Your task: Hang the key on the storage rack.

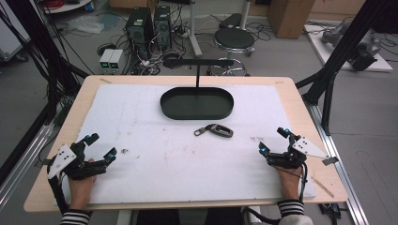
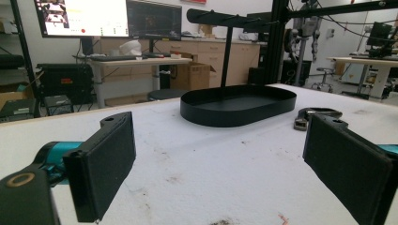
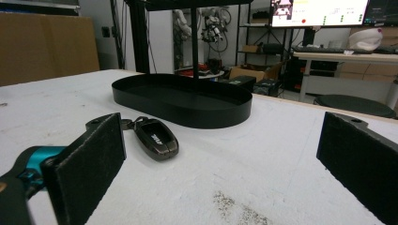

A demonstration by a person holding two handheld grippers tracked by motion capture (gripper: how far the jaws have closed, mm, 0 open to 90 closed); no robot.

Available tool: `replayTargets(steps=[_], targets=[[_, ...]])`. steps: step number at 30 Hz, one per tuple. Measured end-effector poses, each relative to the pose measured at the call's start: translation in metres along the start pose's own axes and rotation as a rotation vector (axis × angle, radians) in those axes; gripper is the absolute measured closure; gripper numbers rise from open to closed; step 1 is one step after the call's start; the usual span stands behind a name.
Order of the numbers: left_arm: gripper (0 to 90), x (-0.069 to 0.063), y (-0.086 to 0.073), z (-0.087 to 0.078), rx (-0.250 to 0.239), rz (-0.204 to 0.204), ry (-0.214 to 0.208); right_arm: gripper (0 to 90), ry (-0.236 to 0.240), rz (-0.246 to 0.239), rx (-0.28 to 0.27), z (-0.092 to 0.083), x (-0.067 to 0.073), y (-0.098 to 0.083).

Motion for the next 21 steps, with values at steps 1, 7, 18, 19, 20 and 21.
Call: replayTargets(steps=[1, 7, 18, 19, 20, 21], targets=[[10.1, 0.0001, 0.0001, -0.0002, -0.001, -0.001, 0.001, 0.5, 0.002, -0.006, -0.003, 0.0003, -0.0001, 0.0002], [10.1, -0.0001, 0.0003, -0.0007, -0.005, 0.002, 0.001, 0.5, 0.001, -0.022, -0.001, 0.0005, 0.0007, 0.0001], [10.1, 0.0001, 0.0006, -0.0007, -0.01, -0.002, 0.0, 0.5, 0.013, -0.004, -0.004, 0.0008, -0.0004, 0.0006], [10.1, 0.0003, 0.0006, -0.0009, -0.008, -0.003, 0.0, 0.5, 0.012, 0.017, -0.002, 0.0001, -0.0011, 0.0008], [10.1, 0.0004, 0.0007, -0.0009, -0.009, -0.003, 0.0, 0.5, 0.02, 0.029, -0.008, -0.0002, -0.002, 0.0014], [10.1, 0.0004, 0.0007, -0.001, -0.011, -0.005, 0.0, 0.5, 0.025, 0.038, -0.012, -0.0003, -0.0034, 0.0017]])
Point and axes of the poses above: each handheld gripper's, and its own axes: z roughly forward along the jaws, y roughly out of its top, x roughly to its left, the point moved 6 cm from there along z, roughly forward along the jaws, and after that the axes turned 13 degrees about -x, right-handed, at the moved point
